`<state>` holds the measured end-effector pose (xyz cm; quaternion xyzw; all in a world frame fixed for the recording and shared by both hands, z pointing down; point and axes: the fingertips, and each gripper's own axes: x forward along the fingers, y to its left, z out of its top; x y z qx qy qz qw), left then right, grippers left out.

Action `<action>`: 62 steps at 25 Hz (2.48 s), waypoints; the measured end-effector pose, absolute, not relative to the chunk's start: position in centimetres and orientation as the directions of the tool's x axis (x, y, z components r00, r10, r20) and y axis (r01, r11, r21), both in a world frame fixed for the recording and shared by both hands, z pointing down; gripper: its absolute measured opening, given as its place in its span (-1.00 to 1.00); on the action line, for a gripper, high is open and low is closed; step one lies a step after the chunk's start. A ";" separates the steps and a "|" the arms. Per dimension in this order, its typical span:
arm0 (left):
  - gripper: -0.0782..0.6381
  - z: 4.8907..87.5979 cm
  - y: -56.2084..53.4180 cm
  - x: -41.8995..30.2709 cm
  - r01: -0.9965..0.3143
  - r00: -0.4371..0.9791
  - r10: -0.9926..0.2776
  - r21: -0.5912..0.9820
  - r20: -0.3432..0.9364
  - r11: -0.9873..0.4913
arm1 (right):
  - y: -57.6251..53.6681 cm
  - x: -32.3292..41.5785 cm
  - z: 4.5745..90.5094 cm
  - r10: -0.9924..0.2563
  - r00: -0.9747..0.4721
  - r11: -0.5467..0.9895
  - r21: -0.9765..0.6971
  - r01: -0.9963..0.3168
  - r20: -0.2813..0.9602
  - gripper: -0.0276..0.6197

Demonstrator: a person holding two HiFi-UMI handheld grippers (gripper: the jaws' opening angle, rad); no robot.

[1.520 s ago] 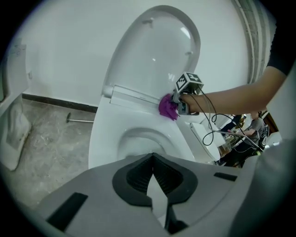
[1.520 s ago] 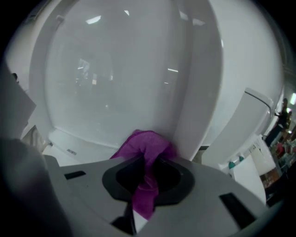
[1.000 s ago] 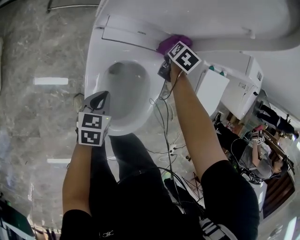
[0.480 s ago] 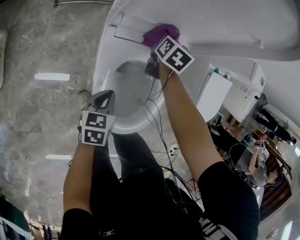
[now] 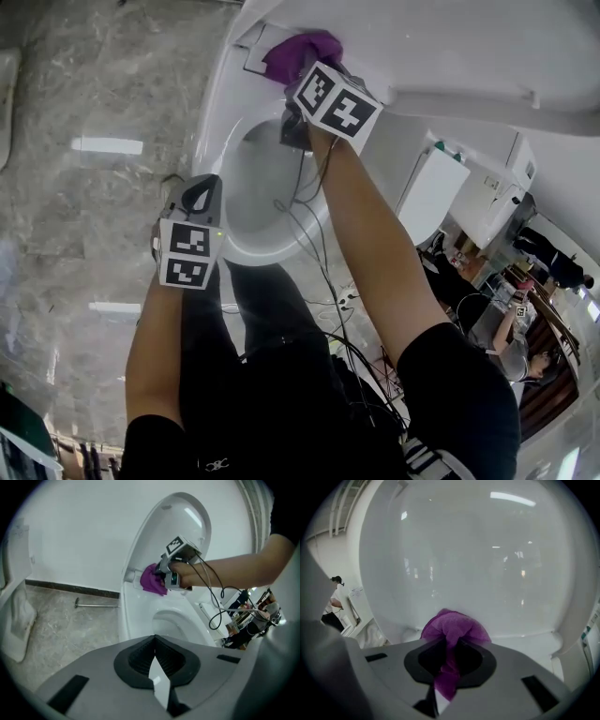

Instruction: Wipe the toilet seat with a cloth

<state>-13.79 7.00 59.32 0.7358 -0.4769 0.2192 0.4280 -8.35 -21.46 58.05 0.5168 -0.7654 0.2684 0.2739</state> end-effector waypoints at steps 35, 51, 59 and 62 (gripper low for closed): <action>-0.76 60.0 8.7 -13.3 -0.870 0.486 -0.462 0.460 0.742 -0.176 | -16.2 -14.6 61.2 -0.452 -0.471 0.612 -0.121 -0.782 0.757 -0.74; -0.76 59.8 8.0 -3.8 -0.836 0.548 -0.391 0.467 0.740 -0.287 | -18.3 3.2 62.0 -0.507 -0.319 0.426 -0.089 -0.900 0.801 -0.74; -0.76 60.0 7.9 0.0 -0.819 0.568 -0.360 0.466 0.741 -0.334 | -19.1 10.4 62.2 -0.528 -0.271 0.328 -0.101 -0.939 0.805 -0.74; -0.76 60.0 8.0 1.3 -0.814 0.574 -0.355 0.469 0.738 -0.342 | -19.2 12.9 62.2 -0.540 -0.253 0.289 -0.105 -0.952 0.803 -0.74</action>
